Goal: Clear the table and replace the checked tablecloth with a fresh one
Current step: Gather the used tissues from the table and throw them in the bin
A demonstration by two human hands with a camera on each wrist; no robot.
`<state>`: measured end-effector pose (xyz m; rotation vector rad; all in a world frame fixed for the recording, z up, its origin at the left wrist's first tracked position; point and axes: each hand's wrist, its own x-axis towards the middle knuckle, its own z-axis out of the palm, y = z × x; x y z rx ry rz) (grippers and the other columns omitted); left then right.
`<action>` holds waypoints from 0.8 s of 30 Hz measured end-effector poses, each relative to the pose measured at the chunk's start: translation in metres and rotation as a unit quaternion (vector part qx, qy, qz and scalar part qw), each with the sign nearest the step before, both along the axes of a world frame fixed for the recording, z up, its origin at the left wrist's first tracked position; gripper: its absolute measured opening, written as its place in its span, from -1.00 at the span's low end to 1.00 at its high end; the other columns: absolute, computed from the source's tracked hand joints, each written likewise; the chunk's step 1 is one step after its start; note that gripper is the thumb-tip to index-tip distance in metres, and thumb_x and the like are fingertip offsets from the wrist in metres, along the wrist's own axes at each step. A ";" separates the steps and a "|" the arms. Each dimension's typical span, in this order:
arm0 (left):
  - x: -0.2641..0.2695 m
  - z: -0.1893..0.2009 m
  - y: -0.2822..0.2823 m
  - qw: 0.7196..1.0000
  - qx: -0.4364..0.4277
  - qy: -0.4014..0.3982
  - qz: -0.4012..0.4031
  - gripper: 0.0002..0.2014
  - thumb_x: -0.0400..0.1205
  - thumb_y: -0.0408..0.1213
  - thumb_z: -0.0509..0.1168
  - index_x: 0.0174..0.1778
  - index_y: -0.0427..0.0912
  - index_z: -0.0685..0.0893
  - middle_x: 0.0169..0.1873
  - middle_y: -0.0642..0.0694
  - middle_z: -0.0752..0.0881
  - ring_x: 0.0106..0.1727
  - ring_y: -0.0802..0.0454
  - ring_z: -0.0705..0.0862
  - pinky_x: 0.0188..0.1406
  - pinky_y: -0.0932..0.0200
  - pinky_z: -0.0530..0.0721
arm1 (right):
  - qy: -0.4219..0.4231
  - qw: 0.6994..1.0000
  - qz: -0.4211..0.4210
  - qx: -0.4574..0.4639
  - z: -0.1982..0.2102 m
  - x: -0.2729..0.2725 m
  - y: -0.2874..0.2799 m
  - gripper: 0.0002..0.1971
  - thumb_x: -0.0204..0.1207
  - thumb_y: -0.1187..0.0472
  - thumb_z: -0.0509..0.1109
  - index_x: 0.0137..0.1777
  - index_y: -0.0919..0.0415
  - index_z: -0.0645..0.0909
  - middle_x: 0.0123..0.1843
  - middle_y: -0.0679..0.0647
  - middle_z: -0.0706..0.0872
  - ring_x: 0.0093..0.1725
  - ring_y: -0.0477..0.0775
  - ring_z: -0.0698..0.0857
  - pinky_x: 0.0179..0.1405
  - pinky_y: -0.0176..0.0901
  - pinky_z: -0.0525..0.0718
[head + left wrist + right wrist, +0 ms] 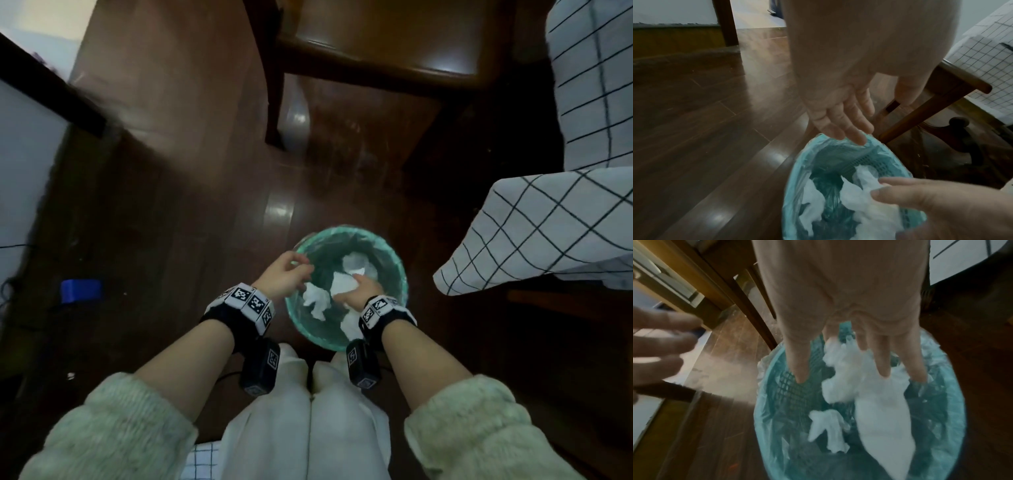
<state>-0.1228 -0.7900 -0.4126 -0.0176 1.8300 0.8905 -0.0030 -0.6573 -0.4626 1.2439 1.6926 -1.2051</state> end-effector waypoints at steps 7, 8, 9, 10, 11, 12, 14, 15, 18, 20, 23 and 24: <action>0.003 0.045 -0.004 0.999 -0.037 -0.008 -0.031 -0.84 0.67 -0.30 0.24 0.13 -0.23 0.52 -0.12 -0.17 0.67 -0.21 -0.03 0.65 -0.20 0.16 0.64 | 0.052 0.997 0.009 0.048 0.057 0.002 0.006 -0.40 0.55 0.19 0.37 0.60 0.07 0.37 0.61 0.18 0.33 0.49 0.21 0.47 0.40 -0.07 0.46; 0.003 0.061 -0.003 0.999 -0.040 -0.006 -0.035 -0.85 0.67 -0.30 0.22 0.12 -0.24 0.53 -0.14 -0.16 0.67 -0.25 0.00 0.64 -0.24 0.20 0.63 | 0.058 0.997 0.014 0.054 0.073 0.006 0.006 -0.43 0.55 0.19 0.34 0.58 0.06 0.41 0.58 0.16 0.39 0.42 0.19 0.54 0.34 -0.08 0.52; 0.003 0.080 -0.001 0.999 -0.036 -0.004 -0.039 -0.86 0.67 -0.31 0.21 0.11 -0.24 0.53 -0.16 -0.15 0.66 -0.27 0.02 0.63 -0.29 0.24 0.62 | 0.063 0.996 0.015 0.058 0.092 0.010 0.008 -0.46 0.54 0.18 0.34 0.56 0.03 0.45 0.55 0.14 0.45 0.35 0.16 0.60 0.29 -0.09 0.58; 0.002 0.100 0.001 0.998 -0.033 -0.005 -0.044 -0.87 0.67 -0.32 0.21 0.11 -0.24 0.52 -0.19 -0.14 0.65 -0.28 0.03 0.62 -0.32 0.27 0.61 | 0.069 0.996 0.013 0.058 0.112 0.015 0.010 -0.48 0.53 0.16 0.35 0.52 0.02 0.49 0.51 0.13 0.50 0.32 0.15 0.62 0.27 -0.10 0.61; 0.002 0.123 0.005 0.998 -0.027 -0.007 -0.053 -0.87 0.67 -0.34 0.22 0.11 -0.24 0.52 -0.20 -0.13 0.64 -0.28 0.03 0.62 -0.34 0.30 0.61 | 0.070 0.996 0.011 0.060 0.131 0.020 0.013 -0.50 0.53 0.15 0.35 0.50 0.02 0.52 0.48 0.12 0.53 0.31 0.15 0.63 0.28 -0.10 0.62; 0.002 0.147 0.009 0.998 -0.021 -0.011 -0.061 -0.86 0.66 -0.34 0.23 0.11 -0.23 0.52 -0.19 -0.13 0.65 -0.27 0.01 0.63 -0.33 0.30 0.62 | 0.073 0.995 0.010 0.064 0.157 0.024 0.016 -0.52 0.54 0.17 0.34 0.49 0.03 0.53 0.47 0.14 0.54 0.32 0.16 0.62 0.30 -0.09 0.61; 0.001 0.192 0.017 0.997 -0.011 -0.013 -0.074 -0.85 0.65 -0.29 0.24 0.12 -0.19 0.54 -0.13 -0.15 0.67 -0.21 -0.04 0.67 -0.30 0.20 0.62 | 0.078 0.994 0.006 0.079 0.212 0.029 0.022 -0.57 0.57 0.25 0.27 0.45 0.09 0.57 0.44 0.15 0.55 0.35 0.18 0.61 0.33 -0.11 0.57; 0.002 0.215 0.022 0.996 -0.008 -0.005 -0.086 -0.84 0.65 -0.26 0.23 0.12 -0.17 0.55 -0.11 -0.14 0.67 -0.20 -0.05 0.67 -0.37 0.19 0.58 | 0.082 0.993 0.002 0.083 0.238 0.032 0.025 -0.59 0.58 0.30 0.23 0.41 0.13 0.61 0.37 0.13 0.60 0.32 0.18 0.62 0.29 -0.13 0.56; 0.009 0.279 0.041 0.992 0.008 0.025 -0.126 -0.83 0.67 -0.23 0.20 0.12 -0.18 0.57 -0.12 -0.11 0.64 -0.24 0.01 0.62 -0.49 0.25 0.45 | 0.109 0.989 -0.004 0.098 0.309 0.041 0.030 -0.63 0.60 0.35 0.20 0.34 0.19 0.66 0.33 0.16 0.67 0.28 0.18 0.65 0.29 -0.07 0.58; 0.018 0.315 0.055 0.987 0.032 0.047 -0.148 -0.89 0.69 -0.26 0.18 0.04 -0.17 0.58 -0.16 -0.11 0.63 -0.29 0.06 0.58 -0.46 0.28 0.48 | 0.125 0.986 -0.028 0.107 0.348 0.050 0.032 -0.65 0.63 0.30 0.23 0.36 0.16 0.65 0.40 0.12 0.64 0.36 0.14 0.61 0.33 -0.13 0.53; 0.035 0.361 0.072 0.977 0.052 0.079 -0.192 -0.92 0.69 -0.23 0.18 -0.07 -0.05 0.58 -0.25 0.01 0.64 -0.33 0.11 0.59 -0.51 0.29 0.41 | 0.137 0.981 -0.066 0.121 0.403 0.071 0.036 -0.62 0.63 0.28 0.27 0.44 0.22 0.57 0.47 0.10 0.57 0.47 0.08 0.51 0.31 -0.33 0.39; 0.042 0.374 0.078 0.972 0.055 0.087 -0.214 -0.92 0.69 -0.21 0.18 -0.06 -0.02 0.57 -0.25 0.03 0.65 -0.33 0.13 0.60 -0.53 0.30 0.39 | 0.139 0.979 -0.076 0.126 0.415 0.079 0.037 -0.60 0.62 0.30 0.27 0.45 0.22 0.56 0.49 0.10 0.55 0.48 0.07 0.49 0.33 -0.33 0.38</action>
